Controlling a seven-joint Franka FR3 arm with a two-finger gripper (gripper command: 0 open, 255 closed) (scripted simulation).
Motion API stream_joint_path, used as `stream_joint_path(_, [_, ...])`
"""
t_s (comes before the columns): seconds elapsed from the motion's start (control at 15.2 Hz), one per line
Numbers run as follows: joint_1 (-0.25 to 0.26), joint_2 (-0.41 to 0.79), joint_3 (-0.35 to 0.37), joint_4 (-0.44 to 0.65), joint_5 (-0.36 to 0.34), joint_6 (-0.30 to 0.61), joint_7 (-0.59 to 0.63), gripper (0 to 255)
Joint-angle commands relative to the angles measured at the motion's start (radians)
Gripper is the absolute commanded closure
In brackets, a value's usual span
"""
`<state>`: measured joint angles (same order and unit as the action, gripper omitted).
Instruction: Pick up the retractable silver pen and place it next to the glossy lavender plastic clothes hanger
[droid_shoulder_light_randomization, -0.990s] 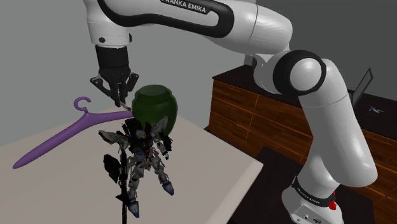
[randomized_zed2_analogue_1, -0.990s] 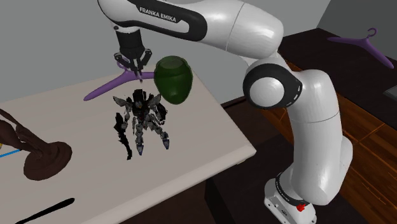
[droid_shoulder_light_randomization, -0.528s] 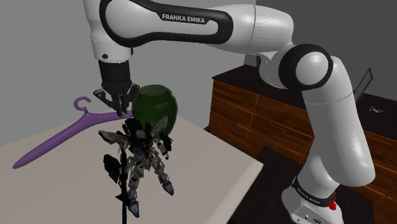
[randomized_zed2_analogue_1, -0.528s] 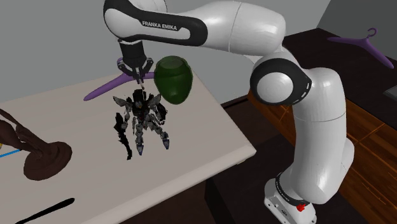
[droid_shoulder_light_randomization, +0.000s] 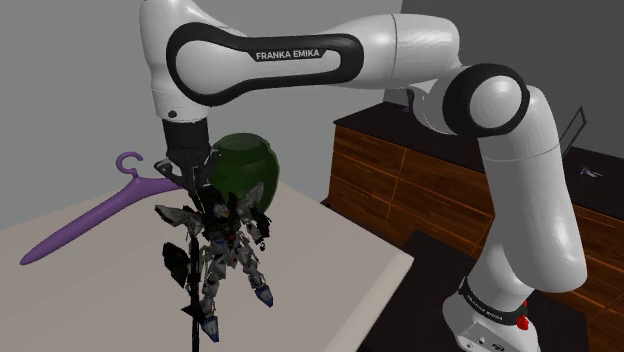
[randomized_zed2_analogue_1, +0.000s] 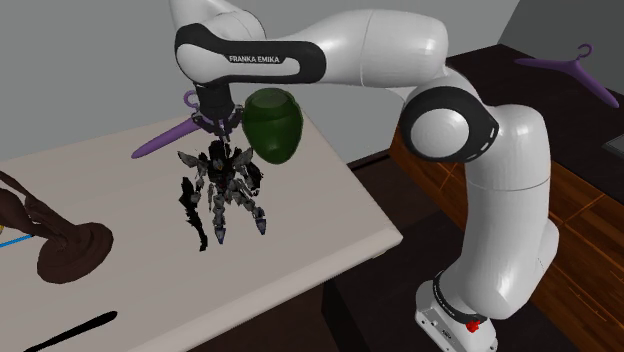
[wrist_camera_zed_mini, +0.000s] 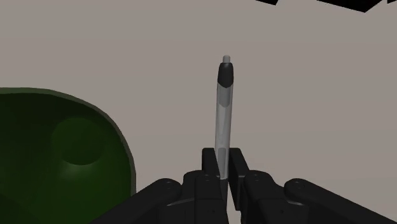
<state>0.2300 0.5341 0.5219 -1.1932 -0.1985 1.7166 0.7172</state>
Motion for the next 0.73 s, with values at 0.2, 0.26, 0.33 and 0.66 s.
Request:
stream_joint_path(0.2, [-0.015, -0.009, -0.001, -0.084, 0.002, 0.074, 0.001, 255])
stream_joint_path(0.26, [-0.017, -0.009, -0.001, -0.098, 0.002, 0.088, 0.001, 255])
stream_joint_path(0.33, [-0.019, -0.009, -0.002, -0.112, 0.001, 0.101, 0.002, 255])
stream_joint_path(0.66, [-0.027, -0.004, -0.004, -0.173, -0.003, 0.166, 0.004, 255])
